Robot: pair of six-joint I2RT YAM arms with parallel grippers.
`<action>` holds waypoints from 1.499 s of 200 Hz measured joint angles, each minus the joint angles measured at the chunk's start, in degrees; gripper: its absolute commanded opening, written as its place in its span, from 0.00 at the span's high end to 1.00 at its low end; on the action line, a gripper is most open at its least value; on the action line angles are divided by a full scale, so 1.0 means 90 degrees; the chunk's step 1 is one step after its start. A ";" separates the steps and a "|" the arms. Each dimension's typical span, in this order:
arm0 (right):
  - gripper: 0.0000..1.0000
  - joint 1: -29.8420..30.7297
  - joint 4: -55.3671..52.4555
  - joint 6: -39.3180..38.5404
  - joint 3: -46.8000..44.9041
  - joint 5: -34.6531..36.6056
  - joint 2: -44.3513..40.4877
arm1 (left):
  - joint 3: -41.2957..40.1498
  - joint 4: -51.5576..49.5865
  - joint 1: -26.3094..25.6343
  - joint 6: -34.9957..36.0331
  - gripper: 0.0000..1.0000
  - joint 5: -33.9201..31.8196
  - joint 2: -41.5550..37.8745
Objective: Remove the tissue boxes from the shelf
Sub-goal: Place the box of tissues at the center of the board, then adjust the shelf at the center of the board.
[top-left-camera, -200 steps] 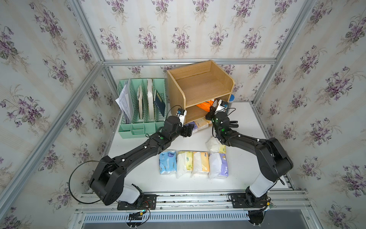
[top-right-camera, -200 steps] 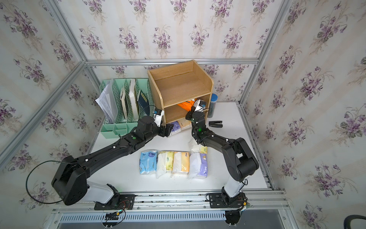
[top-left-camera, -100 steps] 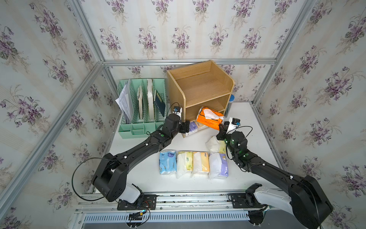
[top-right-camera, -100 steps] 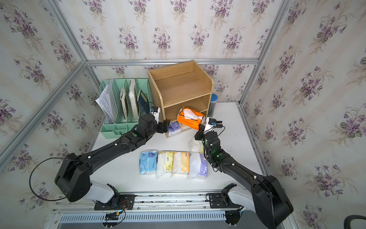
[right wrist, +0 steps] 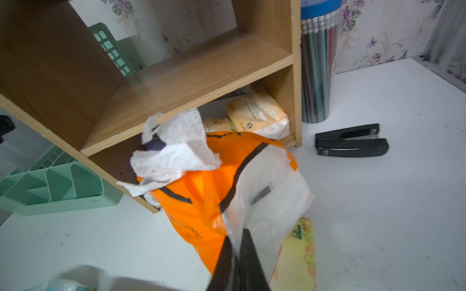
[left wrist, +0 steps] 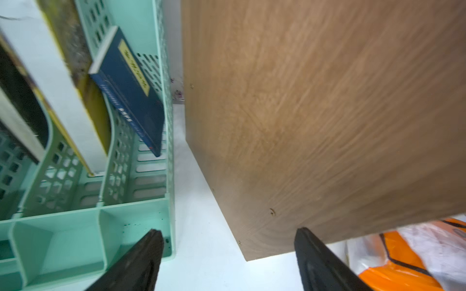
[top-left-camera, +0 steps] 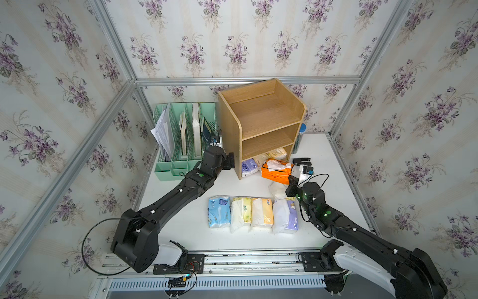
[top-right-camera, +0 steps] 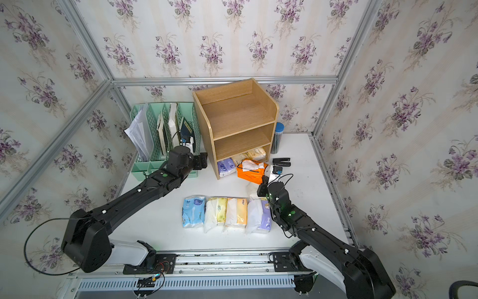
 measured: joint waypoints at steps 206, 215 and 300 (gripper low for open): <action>0.37 -0.1528 -0.2951 0.1853 0.0034 0.0908 -0.0345 | -0.0151 -0.0527 -0.0044 0.0214 0.11 0.1333 -0.1171; 0.34 -0.1528 -0.3019 0.1894 0.0151 0.0843 -0.0440 | -0.0155 -0.0544 -0.0046 0.0221 0.11 0.1341 -0.1168; 0.33 -0.3538 -0.2834 0.0789 0.1909 -0.1093 0.1095 | -0.0214 -0.0529 -0.0471 0.0238 0.07 0.1566 -0.0741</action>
